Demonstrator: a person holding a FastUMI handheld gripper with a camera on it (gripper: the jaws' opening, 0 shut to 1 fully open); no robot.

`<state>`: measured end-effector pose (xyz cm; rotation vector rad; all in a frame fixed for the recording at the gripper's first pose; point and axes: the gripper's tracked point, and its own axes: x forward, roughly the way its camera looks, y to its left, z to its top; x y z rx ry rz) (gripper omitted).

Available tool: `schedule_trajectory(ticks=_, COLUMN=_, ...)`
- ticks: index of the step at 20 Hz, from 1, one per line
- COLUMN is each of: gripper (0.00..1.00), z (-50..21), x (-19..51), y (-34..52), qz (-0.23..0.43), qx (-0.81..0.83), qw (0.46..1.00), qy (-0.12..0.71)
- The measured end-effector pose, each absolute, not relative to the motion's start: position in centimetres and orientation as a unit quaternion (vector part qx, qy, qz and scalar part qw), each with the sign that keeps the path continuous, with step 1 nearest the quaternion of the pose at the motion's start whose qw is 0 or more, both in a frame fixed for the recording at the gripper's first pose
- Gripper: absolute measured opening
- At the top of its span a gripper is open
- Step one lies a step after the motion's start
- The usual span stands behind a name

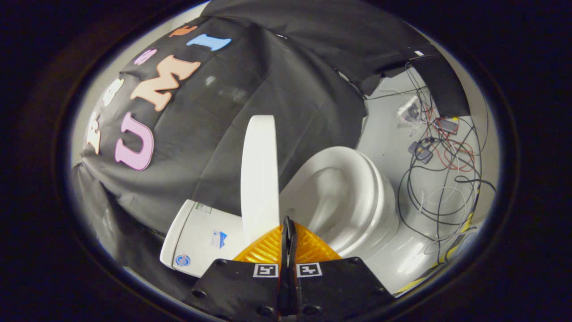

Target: Open the toilet lid.

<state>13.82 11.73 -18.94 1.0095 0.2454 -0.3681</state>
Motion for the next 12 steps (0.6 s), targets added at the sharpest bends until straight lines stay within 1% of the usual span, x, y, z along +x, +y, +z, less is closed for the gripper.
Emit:
schedule_trajectory(ticks=9, gripper=0.01, z=-17.2, x=14.5, y=12.0, qz=-0.169, qx=0.439, qw=0.877, qy=0.098)
schedule_trajectory(ticks=12, gripper=0.01, z=-16.1, x=14.9, y=12.8, qz=-0.156, qx=0.429, qw=0.886, qy=0.085)
